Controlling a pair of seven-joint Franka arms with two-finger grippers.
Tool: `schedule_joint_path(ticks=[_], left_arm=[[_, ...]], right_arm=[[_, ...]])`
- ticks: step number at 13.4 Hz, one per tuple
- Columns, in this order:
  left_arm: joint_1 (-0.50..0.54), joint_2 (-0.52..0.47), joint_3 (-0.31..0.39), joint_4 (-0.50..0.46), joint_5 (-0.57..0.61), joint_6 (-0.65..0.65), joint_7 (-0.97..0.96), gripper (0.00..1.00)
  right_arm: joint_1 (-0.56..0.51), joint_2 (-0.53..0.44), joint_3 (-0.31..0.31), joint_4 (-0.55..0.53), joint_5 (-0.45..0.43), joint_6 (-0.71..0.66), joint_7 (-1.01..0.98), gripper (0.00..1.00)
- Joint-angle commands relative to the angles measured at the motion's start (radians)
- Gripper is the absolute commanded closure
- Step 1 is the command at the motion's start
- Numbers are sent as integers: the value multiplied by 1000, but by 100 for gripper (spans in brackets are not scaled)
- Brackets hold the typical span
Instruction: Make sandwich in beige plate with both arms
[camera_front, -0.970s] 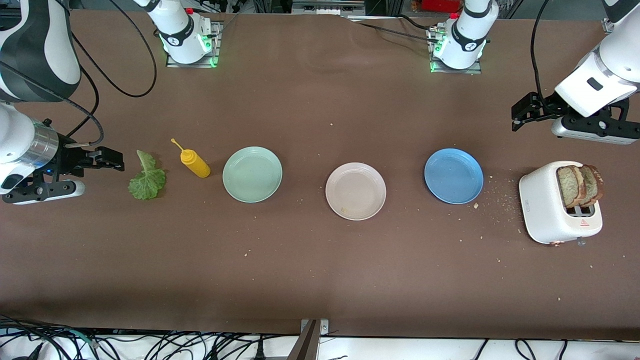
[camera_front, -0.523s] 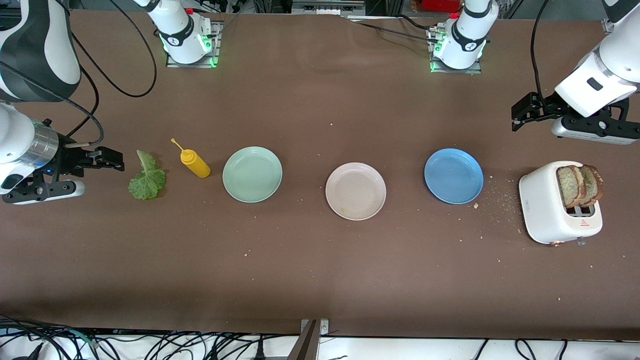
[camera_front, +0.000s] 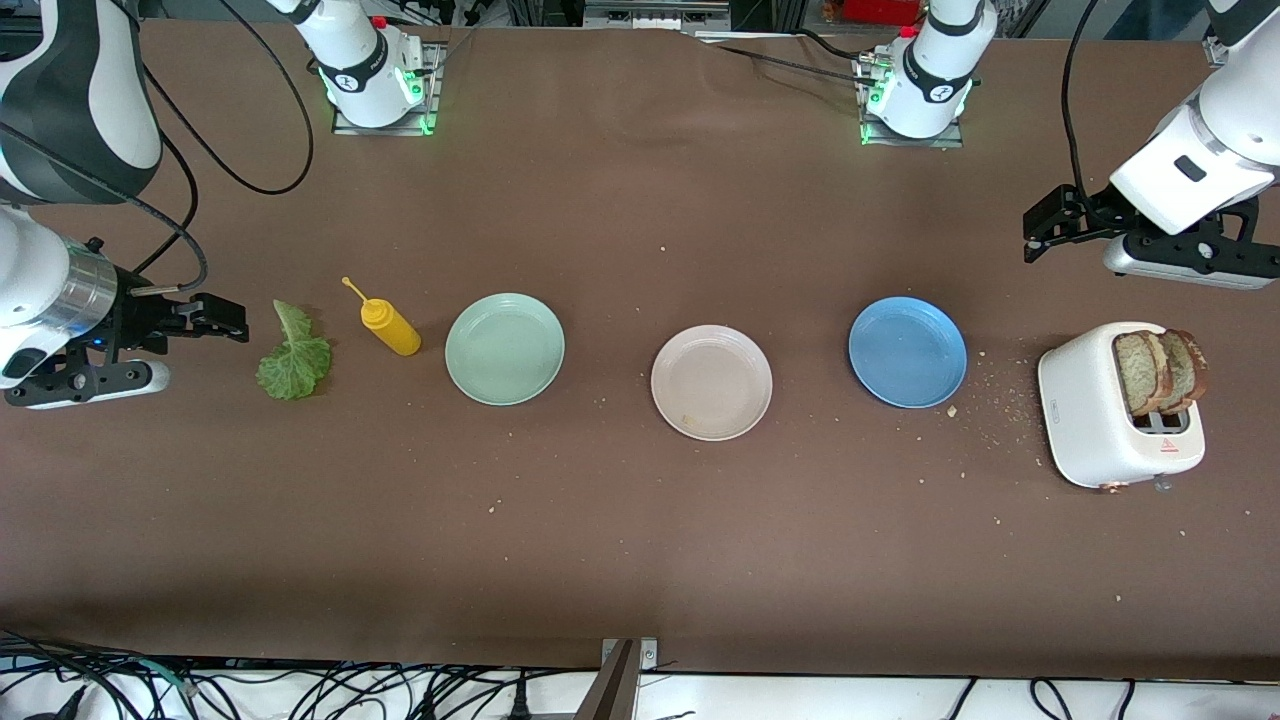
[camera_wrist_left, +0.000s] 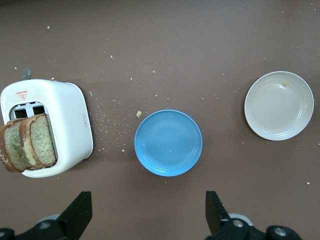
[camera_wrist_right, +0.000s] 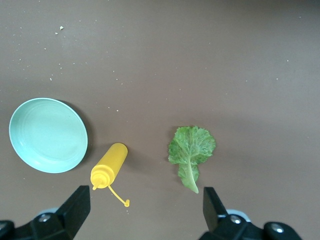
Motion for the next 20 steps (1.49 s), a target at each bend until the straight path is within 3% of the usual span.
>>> schedule_joint_path(ticks=[1,17,20], left_arm=[[3,13,-2,32,-2,-20,24,0],[9,16,3,32,-2,-20,24,0],[79,57,20,34,0,-15,25,0]], right_arm=[[-6,-9,0,-10,11,-1,8,0],[-6,-8,2,-10,8,5,18,0],[-6,-8,2,-10,8,5,19,0]])
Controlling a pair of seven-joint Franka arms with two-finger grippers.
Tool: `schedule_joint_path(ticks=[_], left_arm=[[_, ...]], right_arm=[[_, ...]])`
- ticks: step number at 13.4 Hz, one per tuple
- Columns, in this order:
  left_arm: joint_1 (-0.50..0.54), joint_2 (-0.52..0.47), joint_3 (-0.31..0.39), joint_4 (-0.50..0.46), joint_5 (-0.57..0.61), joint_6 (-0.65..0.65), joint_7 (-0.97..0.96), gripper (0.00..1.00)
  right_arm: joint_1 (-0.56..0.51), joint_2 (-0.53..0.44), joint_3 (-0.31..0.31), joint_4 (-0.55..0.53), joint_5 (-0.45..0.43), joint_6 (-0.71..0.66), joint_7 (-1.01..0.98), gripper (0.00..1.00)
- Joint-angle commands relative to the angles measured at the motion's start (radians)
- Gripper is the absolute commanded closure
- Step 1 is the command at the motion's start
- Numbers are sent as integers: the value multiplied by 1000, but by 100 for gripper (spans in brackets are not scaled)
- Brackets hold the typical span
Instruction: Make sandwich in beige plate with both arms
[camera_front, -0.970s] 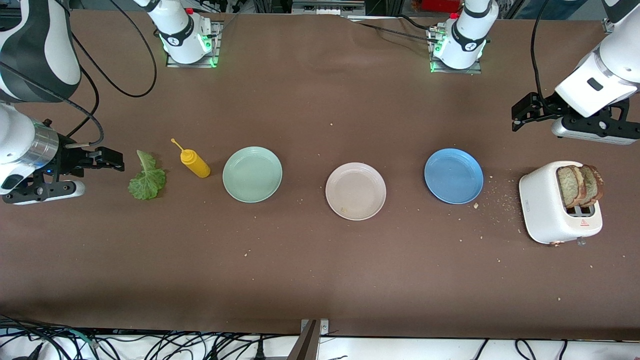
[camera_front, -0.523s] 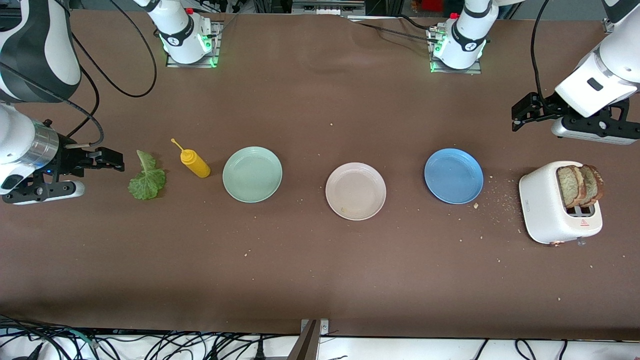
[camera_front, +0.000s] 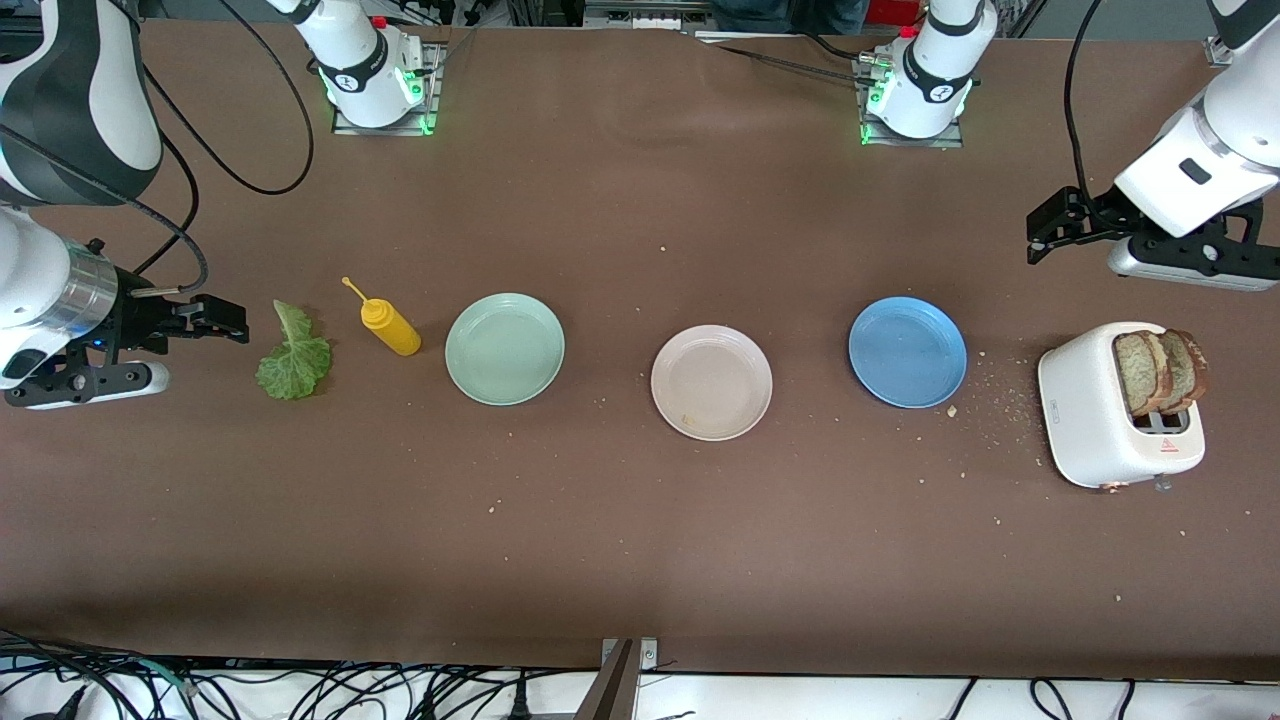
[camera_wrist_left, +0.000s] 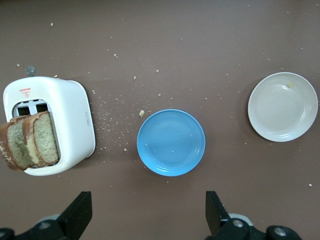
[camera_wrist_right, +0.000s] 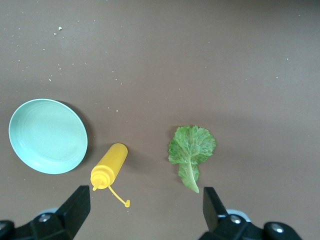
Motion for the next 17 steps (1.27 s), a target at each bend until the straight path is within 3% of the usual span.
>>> schedule_joint_path(ticks=[1,3,8,10,11,14,17], left_arm=[[75,75,7,33,8,-14,25,0],[101,112,8,55,86,24,27,0],[135,233,8,34,287,326,33,0],[170,256,7,5,302,370,62,0],[187,258,7,-40,292,414,64,0],[253,221,7,-288,291,691,64,0],[269,213,5,-339,297,733,50,0]], right_arm=[[-6,-9,3,-10,8,5,10,0],[-6,-8,3,-10,8,5,10,0],[-6,-8,3,-10,8,5,12,0],[-6,-8,3,-10,8,5,10,0],[-6,-8,3,-10,8,5,10,0],[-6,-2,3,-10,9,5,9,0],[-6,3,3,-10,9,6,7,0]])
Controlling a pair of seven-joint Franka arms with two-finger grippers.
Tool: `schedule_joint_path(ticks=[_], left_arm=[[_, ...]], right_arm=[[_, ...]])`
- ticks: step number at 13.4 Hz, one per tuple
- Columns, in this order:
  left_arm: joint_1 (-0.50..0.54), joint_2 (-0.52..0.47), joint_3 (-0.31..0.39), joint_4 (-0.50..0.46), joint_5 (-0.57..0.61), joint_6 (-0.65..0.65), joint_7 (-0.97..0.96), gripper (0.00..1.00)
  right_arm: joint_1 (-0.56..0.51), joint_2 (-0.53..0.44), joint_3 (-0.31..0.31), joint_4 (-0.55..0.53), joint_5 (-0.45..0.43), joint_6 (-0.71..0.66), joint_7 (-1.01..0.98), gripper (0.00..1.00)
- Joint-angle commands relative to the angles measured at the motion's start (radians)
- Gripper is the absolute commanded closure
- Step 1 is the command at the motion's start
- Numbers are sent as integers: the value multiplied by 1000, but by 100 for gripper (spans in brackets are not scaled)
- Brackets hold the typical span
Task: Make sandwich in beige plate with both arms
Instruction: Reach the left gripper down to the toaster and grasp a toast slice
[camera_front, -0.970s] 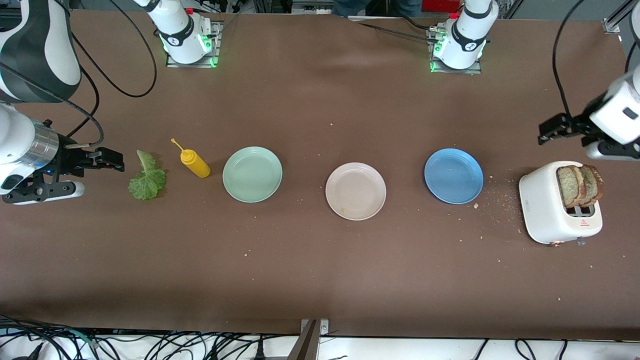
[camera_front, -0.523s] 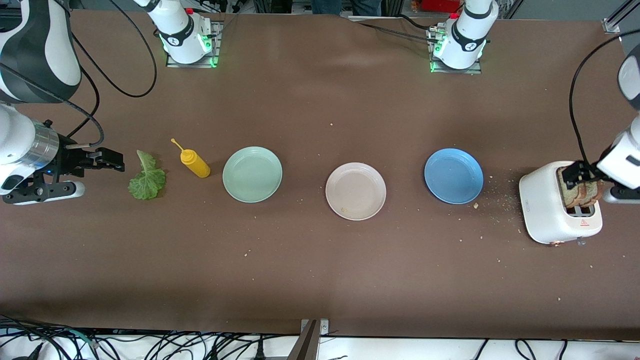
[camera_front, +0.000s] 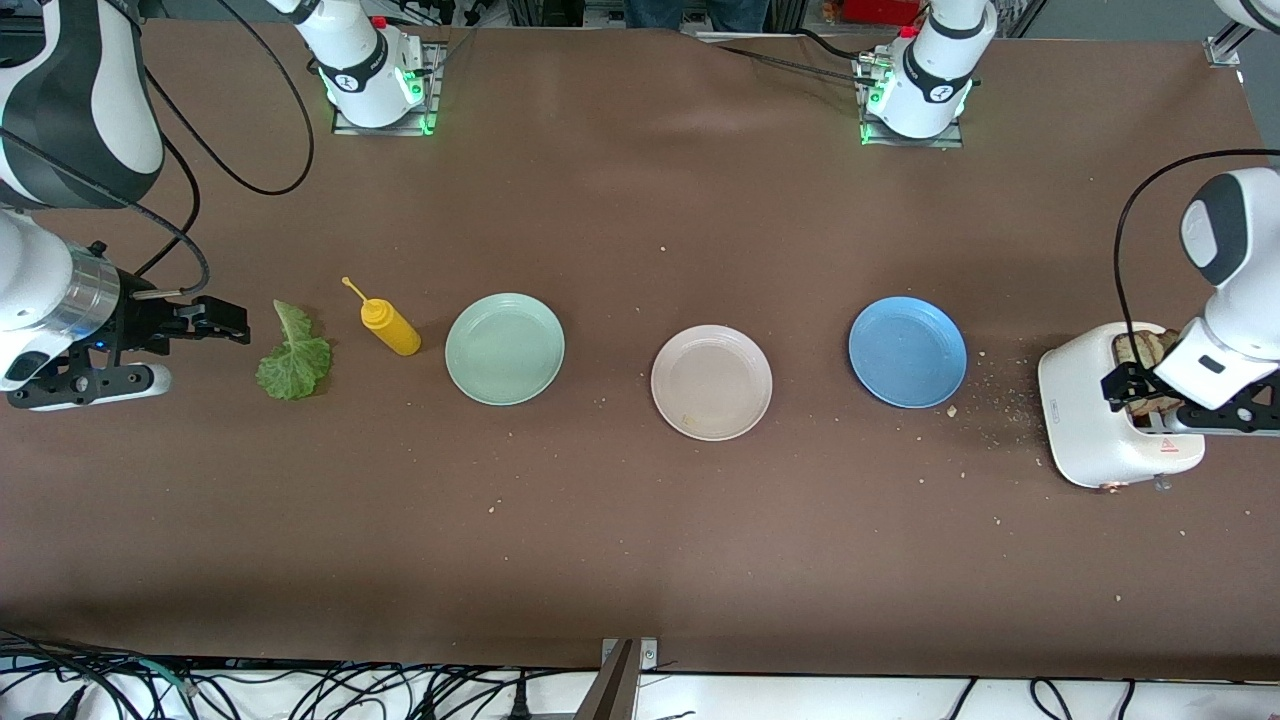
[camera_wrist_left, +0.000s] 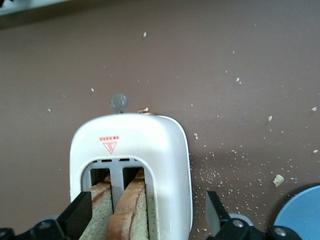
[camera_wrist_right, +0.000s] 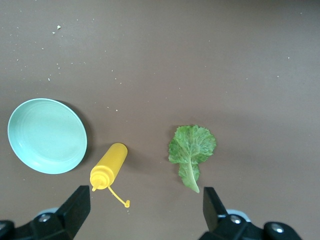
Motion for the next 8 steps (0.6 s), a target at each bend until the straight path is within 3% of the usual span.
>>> schedule_joint_path(ticks=[1,3,5,8], left_arm=[[13,-59,-11,-77,24,9,2,1],[12,-59,-11,-84,25,-68,13,36],[9,-59,-14,-68,25,-158,2,100],[10,-65,-14,-38,21,-202,2,100]], right_arm=[[-6,-2,3,-9,11,6,3,0],[-6,-2,4,-14,19,12,-11,0],[-7,-2,1,-15,58,12,-114,0],[-53,24,1,-18,158,8,-388,0]])
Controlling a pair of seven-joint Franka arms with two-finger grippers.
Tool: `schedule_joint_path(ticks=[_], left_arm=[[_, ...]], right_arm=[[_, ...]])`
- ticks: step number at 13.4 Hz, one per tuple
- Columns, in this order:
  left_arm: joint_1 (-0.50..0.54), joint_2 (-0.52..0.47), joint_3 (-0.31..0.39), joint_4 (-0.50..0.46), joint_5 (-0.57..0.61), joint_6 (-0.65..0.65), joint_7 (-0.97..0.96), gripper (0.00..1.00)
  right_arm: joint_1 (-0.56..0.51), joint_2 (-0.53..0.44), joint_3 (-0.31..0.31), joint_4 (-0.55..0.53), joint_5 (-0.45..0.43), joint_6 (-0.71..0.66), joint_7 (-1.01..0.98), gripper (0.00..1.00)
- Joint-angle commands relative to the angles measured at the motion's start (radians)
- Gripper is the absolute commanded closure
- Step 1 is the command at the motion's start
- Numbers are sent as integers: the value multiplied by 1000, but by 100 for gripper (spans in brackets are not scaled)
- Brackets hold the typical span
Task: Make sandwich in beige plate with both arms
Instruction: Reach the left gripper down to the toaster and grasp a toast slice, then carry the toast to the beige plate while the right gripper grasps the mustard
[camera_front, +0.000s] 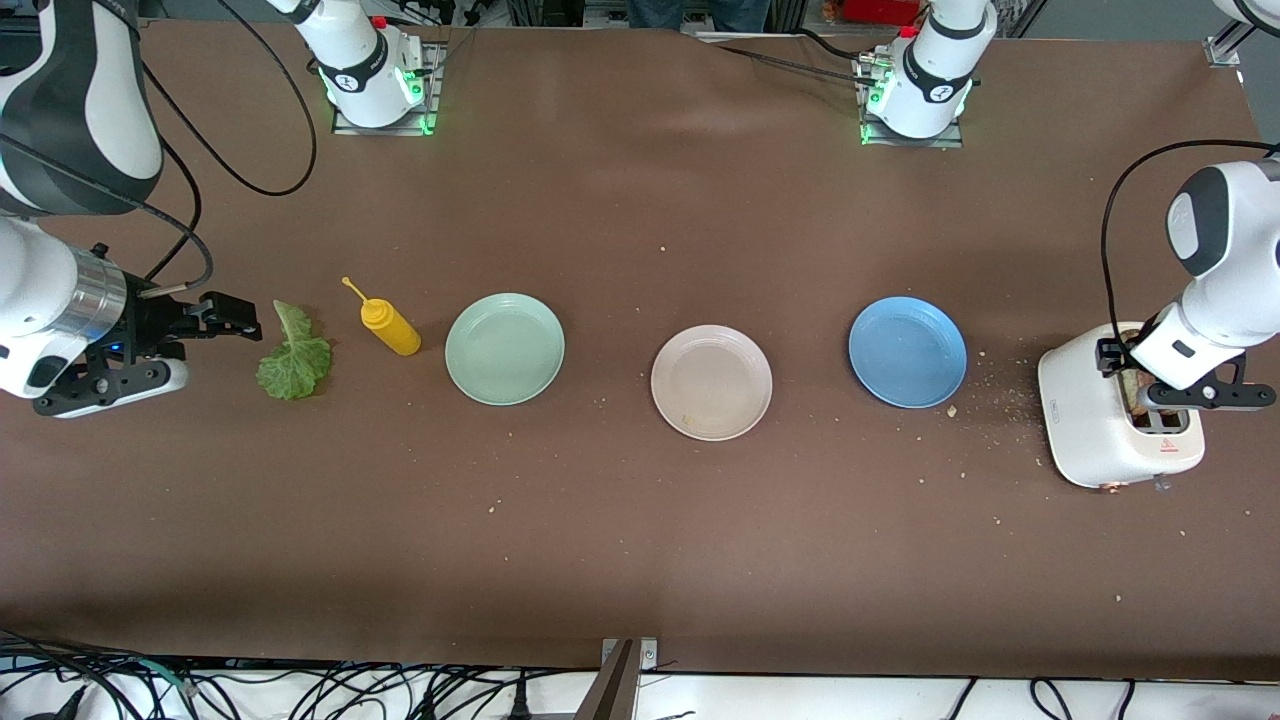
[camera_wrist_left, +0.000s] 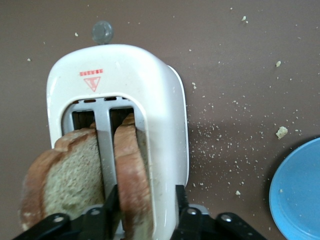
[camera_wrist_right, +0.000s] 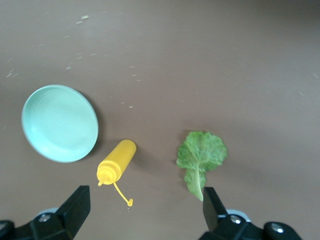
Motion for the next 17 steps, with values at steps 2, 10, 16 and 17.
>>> schedule_joint_path(ticks=[2,10,16,17], left_arm=[[4,-36,-5,1,20,-46,2,100],[-5,-42,-63,248,27,-381,6,100],[-6,-41,-235,416,-103,-555,-1,100],[-8,-33,-249,416,-204,-555,-21,100]], right_arm=[[-84,35,2,-19,144,-1,-367,0],[-159,147,4,-87,292,10,-897,0],[-263,196,2,-260,549,3,-1325,0],[-282,214,2,-274,572,3,-1378,0]])
